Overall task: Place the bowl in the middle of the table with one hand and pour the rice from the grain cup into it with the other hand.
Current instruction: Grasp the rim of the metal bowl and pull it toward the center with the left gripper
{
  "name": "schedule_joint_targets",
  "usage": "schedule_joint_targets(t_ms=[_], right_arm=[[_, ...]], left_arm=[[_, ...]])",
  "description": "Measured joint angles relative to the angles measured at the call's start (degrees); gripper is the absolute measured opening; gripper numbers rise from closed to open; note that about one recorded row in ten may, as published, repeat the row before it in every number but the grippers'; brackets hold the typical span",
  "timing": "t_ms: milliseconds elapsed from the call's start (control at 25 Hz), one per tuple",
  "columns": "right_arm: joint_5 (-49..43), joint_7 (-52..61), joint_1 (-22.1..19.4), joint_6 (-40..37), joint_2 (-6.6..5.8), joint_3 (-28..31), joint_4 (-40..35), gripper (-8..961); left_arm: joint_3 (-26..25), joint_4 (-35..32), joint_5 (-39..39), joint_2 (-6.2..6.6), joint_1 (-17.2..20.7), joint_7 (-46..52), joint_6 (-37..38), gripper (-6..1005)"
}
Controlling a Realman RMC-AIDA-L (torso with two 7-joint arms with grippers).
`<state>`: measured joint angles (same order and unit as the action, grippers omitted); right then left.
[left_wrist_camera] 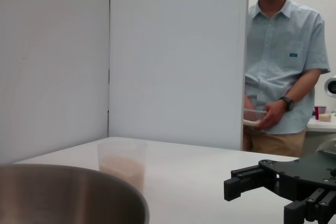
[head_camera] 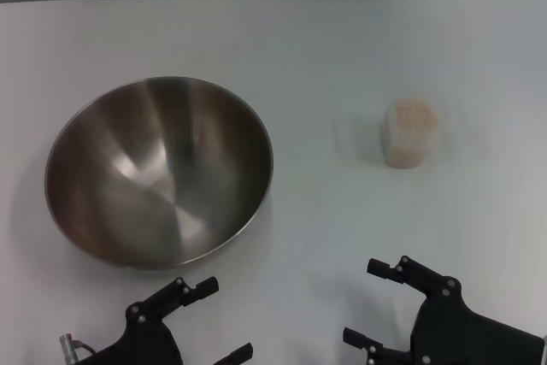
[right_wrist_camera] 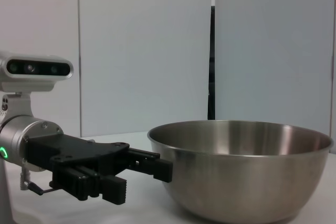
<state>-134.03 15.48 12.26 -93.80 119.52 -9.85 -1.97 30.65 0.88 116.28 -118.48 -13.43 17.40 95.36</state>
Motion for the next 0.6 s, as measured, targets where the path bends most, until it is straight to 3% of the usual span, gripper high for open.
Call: schedule_joint_targets(t_ms=[600], right_arm=[[0.00, -0.01, 0.05, 0.03, 0.01, 0.00, 0.13, 827]], left_arm=[[0.69, -0.34, 0.00, 0.19, 0.84, -1.13, 3.05, 799]])
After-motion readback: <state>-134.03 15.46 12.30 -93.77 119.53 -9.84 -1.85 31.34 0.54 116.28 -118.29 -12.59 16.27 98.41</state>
